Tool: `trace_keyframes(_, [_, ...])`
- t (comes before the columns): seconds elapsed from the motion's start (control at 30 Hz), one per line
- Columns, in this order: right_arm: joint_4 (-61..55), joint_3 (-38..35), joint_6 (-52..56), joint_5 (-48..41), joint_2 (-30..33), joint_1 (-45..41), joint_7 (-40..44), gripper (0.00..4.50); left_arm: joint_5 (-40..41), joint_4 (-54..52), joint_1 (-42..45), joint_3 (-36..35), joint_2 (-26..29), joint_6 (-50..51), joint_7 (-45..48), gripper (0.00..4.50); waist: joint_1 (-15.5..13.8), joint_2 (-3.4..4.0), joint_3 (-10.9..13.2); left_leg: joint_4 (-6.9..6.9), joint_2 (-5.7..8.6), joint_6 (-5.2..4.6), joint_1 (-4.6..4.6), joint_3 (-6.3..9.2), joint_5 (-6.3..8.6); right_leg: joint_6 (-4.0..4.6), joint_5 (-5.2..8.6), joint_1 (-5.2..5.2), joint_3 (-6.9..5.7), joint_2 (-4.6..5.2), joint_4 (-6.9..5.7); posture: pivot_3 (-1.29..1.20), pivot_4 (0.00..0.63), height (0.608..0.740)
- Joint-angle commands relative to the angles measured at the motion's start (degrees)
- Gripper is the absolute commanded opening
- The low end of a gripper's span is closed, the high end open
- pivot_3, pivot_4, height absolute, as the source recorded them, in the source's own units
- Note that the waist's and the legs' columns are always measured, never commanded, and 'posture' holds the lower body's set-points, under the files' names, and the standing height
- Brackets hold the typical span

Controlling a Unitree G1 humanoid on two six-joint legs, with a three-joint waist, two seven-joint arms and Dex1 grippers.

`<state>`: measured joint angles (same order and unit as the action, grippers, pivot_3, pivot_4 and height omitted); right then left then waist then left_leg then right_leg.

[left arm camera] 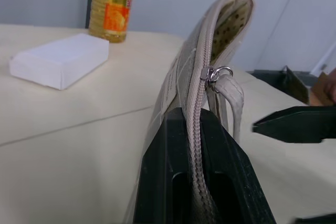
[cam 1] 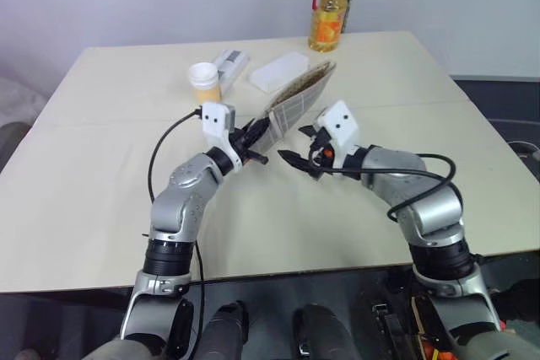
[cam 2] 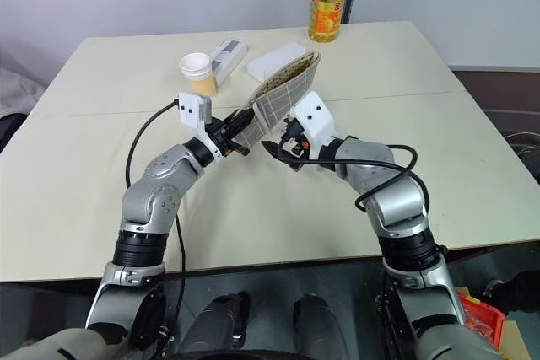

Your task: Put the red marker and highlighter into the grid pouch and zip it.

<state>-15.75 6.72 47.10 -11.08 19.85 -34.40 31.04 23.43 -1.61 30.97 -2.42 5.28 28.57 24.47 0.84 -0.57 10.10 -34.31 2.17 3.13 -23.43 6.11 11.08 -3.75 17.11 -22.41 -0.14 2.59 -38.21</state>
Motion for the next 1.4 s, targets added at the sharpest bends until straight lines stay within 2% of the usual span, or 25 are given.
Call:
trace_keyframes(0.03, [0.4,0.71,-2.07,1.08,-2.16,-2.57,-2.95,3.74,1.34,-2.74,-0.02,0.14,-0.44,0.27,-0.28,0.0,-0.01,0.0,0.0,0.0,0.0,0.0,0.0,0.0,0.0,0.0,0.0,0.0,0.0,0.0,0.0,0.0,0.15,0.74])
trace_keyframes(0.13, [1.27,1.01,-2.95,0.93,-3.54,-3.14,-3.71,3.74,1.59,-3.51,-0.63,0.19,-0.5,0.79,-0.42,0.0,0.04,0.0,0.0,0.01,0.0,0.0,0.0,0.0,0.0,0.0,0.0,0.0,0.01,-0.01,0.01,0.0,0.15,0.74])
trace_keyframes(0.23, [2.36,0.72,-3.22,0.3,-4.76,-3.69,-4.09,3.02,1.18,-3.8,-1.23,0.43,-0.25,0.75,-0.73,0.0,0.0,0.0,0.0,0.02,0.0,0.0,0.0,0.0,0.0,0.0,0.0,0.01,0.02,0.0,0.01,0.0,0.15,0.74])
trace_keyframes(0.4, [2.35,-0.49,-3.29,-0.62,-5.32,-4.19,-4.02,0.38,1.15,-4.25,-2.03,0.31,-0.19,0.46,-1.7,0.0,0.02,0.0,0.0,0.01,0.0,0.0,0.0,0.0,0.0,0.0,0.0,0.0,0.02,-0.01,0.01,0.0,0.15,0.74])
trace_keyframes(0.43, [2.25,-0.9,-3.06,-0.91,-5.34,-4.24,-4.03,0.03,1.03,-4.31,-2.14,0.32,-0.17,0.29,-1.85,0.0,0.01,0.0,0.0,0.02,0.0,0.0,0.0,0.0,0.0,0.0,0.0,0.0,0.02,-0.01,0.01,0.0,0.15,0.74])
trace_keyframes(0.7, [3.85,-5.65,-3.76,-0.08,-3.37,-5.89,-7.22,0.03,-2.44,-2.94,-2.15,1.49,2.83,-4.56,-0.44,0.0,0.08,0.0,0.0,0.02,0.0,0.0,0.0,-0.01,0.0,0.0,0.0,-0.01,0.02,-0.01,0.01,0.0,0.15,0.74])
trace_keyframes(0.97, [12.07,-11.9,-7.41,3.18,1.46,-9.68,-14.12,0.03,-10.62,-0.99,-5.45,6.52,13.51,-15.36,8.56,0.0,0.0,0.02,0.0,0.08,0.01,0.0,0.0,-0.08,0.0,0.01,0.0,-0.04,0.07,0.0,0.02,0.0,0.15,0.74])
trace_keyframes(1.2, [14.5,-12.46,-9.87,5.69,4.8,-8.34,-16.61,0.03,-12.78,-0.33,-9.85,4.91,18.81,-20.01,10.91,0.0,0.45,0.03,0.0,0.13,-0.04,-0.01,0.02,-0.13,0.0,0.02,0.0,-0.08,0.13,0.05,0.02,0.0,0.15,0.74])
trace_keyframes(1.33, [13.24,-10.28,-9.46,5.21,7.17,-5.31,-13.14,0.03,-12.63,-0.55,-12.14,3.89,20.36,-20.65,11.07,0.0,0.24,0.04,-0.01,0.13,-0.05,-0.01,0.02,-0.12,0.0,0.02,0.0,-0.06,0.13,0.04,0.01,0.0,0.15,0.74])
trace_keyframes(1.37, [12.34,-10.24,-8.26,3.62,7.68,-4.26,-11.13,0.27,-12.38,-0.79,-12.89,3.66,20.81,-20.73,11.32,0.0,0.21,0.03,-0.01,0.13,-0.04,-0.02,0.02,-0.12,0.01,0.02,0.0,-0.04,0.13,0.05,0.03,0.0,0.15,0.74])
trace_keyframes(1.4, [11.24,-10.2,-6.97,1.84,8.31,-3.05,-8.82,0.56,-12.15,-0.97,-13.66,3.42,21.2,-21.01,11.56,0.35,0.18,0.04,-0.01,0.13,-0.03,-0.02,0.02,-0.13,0.01,0.02,0.0,-0.04,0.13,0.06,0.03,0.0,0.15,0.74])
